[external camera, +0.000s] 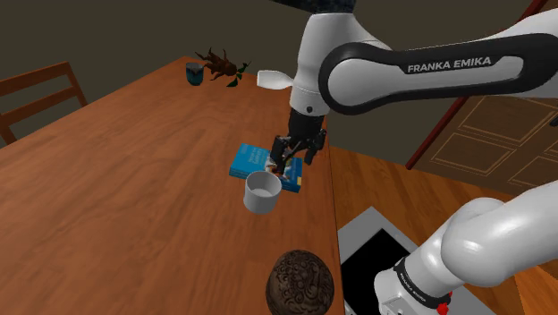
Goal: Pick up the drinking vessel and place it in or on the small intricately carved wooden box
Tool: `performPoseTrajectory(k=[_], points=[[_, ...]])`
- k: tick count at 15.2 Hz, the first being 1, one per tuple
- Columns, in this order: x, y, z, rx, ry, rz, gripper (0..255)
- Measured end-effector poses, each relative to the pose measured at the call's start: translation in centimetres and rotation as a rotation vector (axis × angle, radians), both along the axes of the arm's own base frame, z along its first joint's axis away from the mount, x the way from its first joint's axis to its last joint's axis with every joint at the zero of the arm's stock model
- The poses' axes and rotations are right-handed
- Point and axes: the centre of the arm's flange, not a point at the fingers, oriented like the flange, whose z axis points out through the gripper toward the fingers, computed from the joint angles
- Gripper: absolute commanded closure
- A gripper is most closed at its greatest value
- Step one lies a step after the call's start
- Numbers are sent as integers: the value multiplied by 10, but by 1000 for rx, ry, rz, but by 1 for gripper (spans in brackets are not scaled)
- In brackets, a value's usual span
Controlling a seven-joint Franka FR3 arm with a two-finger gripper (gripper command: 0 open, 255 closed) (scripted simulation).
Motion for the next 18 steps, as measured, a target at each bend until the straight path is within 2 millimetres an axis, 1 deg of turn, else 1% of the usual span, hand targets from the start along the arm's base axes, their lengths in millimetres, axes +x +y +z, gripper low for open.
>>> performPoseTrajectory(k=[2, 3, 5, 7, 8, 9, 11, 14, 16, 18], points=[[10, 20, -14, -7, -1, -5, 0], [13, 31, -23, -11, 0, -8, 0], [27, 50, -38, -17, -1, -14, 0], [36, 72, -56, -24, -1, -19, 0], [40, 79, -65, -27, -1, -22, 0], [47, 90, -73, -29, -1, -24, 0], [51, 95, -82, -31, -1, -27, 0], [50, 97, -98, -32, -1, -28, 0], [49, 95, -109, -32, -1, -28, 0], [49, 95, -114, -32, -1, -28, 0]])
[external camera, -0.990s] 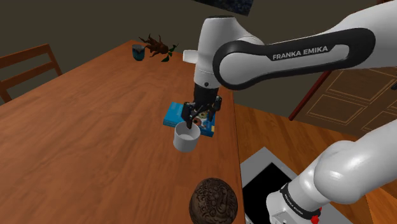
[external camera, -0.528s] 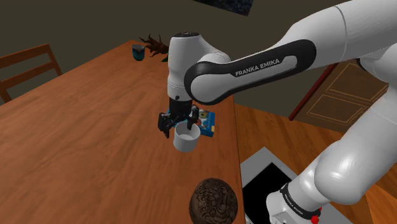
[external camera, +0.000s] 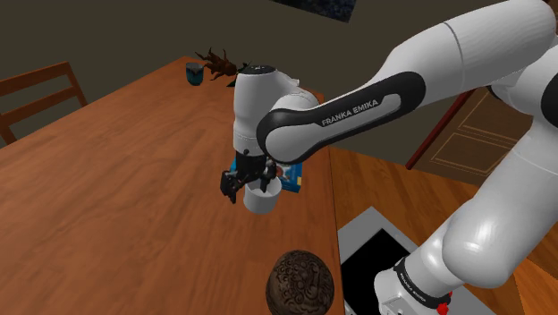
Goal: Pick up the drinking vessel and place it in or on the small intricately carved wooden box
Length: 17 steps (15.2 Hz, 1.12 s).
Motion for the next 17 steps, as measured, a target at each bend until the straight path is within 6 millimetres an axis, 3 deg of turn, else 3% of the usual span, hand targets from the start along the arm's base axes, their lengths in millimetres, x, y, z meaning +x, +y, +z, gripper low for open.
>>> performPoseTrajectory(k=[5, 6, 17], points=[[0, 0, -2, 0, 0, 0, 0], [0, 0, -2, 0, 0, 0, 255], [0, 1, 1, 0, 0, 0, 255]])
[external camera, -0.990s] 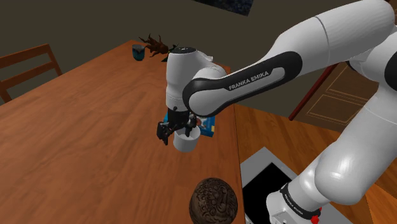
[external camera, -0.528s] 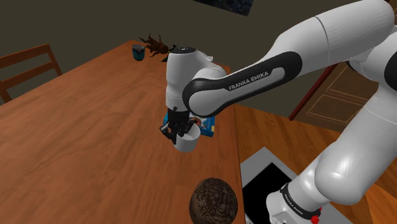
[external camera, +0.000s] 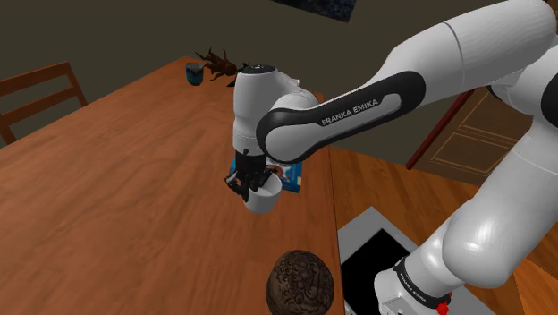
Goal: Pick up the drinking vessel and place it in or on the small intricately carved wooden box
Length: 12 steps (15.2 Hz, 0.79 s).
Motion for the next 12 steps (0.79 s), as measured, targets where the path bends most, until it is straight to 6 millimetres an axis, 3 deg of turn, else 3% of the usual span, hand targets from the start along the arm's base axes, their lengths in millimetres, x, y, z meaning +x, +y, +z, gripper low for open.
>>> performPoseTrajectory(k=[12], points=[[0, 0, 61, 0, 0, 0, 255]])
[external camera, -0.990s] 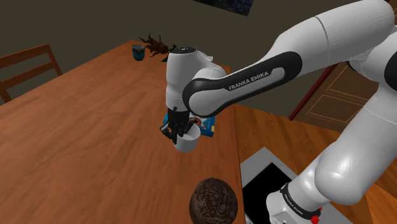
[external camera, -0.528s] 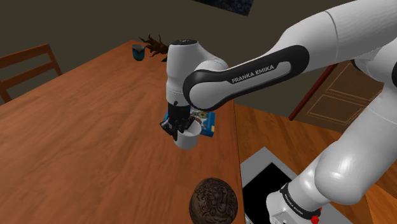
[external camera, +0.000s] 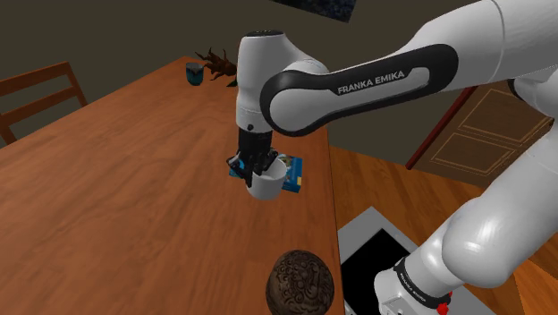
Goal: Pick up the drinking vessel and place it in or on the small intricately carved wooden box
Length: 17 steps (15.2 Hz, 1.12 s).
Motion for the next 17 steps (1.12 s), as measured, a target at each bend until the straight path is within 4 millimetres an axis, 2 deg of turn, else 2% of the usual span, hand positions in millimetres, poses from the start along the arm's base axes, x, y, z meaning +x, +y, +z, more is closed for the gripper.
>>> performPoseTrajectory(k=[17], points=[[-1, 0, 89, 0, 0, 0, 255]])
